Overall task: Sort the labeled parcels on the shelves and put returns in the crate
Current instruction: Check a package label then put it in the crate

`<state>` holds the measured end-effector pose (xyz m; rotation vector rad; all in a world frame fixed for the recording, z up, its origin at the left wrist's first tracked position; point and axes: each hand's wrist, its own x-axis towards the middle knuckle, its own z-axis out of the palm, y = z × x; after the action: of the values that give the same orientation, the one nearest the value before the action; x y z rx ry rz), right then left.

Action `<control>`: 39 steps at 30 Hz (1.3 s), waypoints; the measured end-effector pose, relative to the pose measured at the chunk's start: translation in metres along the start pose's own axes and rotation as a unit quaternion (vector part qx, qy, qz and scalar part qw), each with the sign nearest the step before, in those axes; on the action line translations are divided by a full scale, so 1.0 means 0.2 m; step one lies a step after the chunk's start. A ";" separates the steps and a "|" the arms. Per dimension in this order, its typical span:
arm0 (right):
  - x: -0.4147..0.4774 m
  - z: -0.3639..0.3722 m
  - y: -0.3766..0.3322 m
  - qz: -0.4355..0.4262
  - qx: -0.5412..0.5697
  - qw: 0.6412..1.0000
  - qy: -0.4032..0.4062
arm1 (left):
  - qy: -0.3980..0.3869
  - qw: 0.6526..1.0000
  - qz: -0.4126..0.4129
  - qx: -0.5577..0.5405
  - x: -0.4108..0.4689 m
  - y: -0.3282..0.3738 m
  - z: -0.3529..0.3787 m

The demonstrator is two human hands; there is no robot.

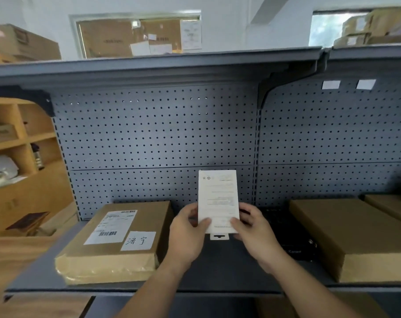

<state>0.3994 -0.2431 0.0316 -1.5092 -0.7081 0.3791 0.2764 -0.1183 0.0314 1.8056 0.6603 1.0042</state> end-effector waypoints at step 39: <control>-0.13 -0.13 -0.15 -0.005 0.062 0.998 -0.024 | -0.142 0.975 0.120 -0.125 -0.13 0.28 0.02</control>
<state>0.3908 -0.2816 0.0592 -1.3827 -0.7170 0.4452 0.2664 -0.1646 0.0719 1.7830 0.1348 0.9142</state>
